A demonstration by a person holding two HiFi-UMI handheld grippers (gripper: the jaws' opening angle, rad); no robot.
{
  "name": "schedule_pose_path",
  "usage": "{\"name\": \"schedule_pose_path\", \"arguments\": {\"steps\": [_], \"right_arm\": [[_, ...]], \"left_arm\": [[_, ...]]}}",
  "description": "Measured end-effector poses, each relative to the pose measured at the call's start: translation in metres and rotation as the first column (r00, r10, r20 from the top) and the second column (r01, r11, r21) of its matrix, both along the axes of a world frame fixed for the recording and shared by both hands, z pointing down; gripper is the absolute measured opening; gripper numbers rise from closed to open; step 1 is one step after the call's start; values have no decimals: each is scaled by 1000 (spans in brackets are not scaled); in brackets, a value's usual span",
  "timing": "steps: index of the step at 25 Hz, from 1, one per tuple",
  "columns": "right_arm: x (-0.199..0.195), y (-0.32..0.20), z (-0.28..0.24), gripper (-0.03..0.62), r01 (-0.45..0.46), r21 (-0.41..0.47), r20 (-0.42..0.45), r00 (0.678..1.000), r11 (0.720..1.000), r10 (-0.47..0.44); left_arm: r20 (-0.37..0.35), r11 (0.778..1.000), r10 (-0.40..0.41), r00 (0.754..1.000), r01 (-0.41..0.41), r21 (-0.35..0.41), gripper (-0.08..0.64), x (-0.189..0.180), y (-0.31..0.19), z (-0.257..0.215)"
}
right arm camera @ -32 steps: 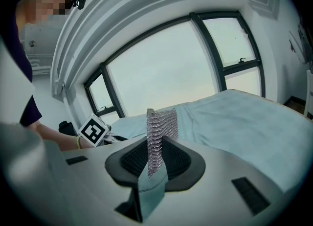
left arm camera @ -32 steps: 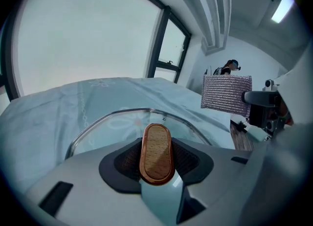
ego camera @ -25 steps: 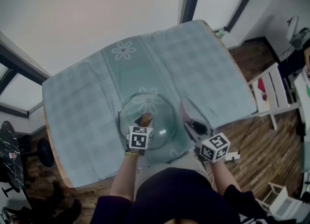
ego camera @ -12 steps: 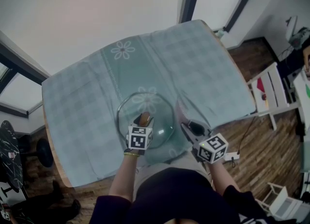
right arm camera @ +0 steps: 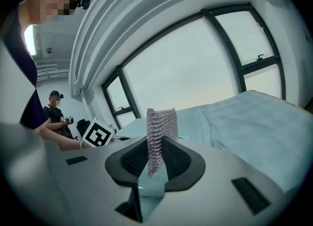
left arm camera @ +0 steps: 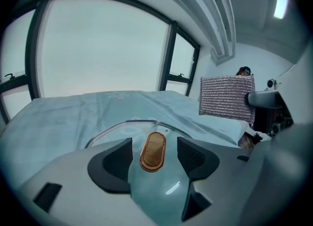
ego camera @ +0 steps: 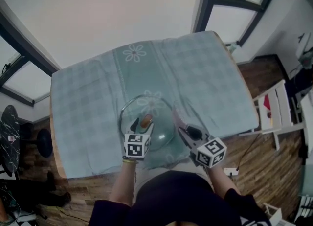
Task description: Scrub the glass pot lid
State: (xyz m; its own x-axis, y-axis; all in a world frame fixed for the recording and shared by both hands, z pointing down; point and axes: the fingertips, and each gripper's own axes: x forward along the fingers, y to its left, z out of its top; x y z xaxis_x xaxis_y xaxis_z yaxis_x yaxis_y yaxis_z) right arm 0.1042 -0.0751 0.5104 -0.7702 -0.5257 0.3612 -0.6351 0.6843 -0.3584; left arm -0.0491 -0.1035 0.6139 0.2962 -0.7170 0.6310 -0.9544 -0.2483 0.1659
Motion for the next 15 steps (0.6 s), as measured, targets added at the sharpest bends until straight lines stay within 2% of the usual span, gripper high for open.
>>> {"name": "schedule_pose_path", "arguments": {"steps": [3, 7, 13, 15], "right_arm": [[-2, 3, -7, 83, 78, 14, 7, 997, 997, -78], [0, 10, -16, 83, 169, 39, 11, 985, 985, -169], [13, 27, -22, 82, 259, 57, -7, 966, 964, -259], [16, 37, -23, 82, 290, 65, -15, 957, 955, -290]], "left_arm": [[5, 994, -101, 995, 101, 39, 272, -4, 10, -16], [-27, 967, -238, 971, 240, 86, 272, -1, 28, -35], [-108, 942, -312, 944, 322, 92, 267, 31, 61, -55], [-113, 935, -326, 938, 338, 106, 241, 42, 73, -62]]}}
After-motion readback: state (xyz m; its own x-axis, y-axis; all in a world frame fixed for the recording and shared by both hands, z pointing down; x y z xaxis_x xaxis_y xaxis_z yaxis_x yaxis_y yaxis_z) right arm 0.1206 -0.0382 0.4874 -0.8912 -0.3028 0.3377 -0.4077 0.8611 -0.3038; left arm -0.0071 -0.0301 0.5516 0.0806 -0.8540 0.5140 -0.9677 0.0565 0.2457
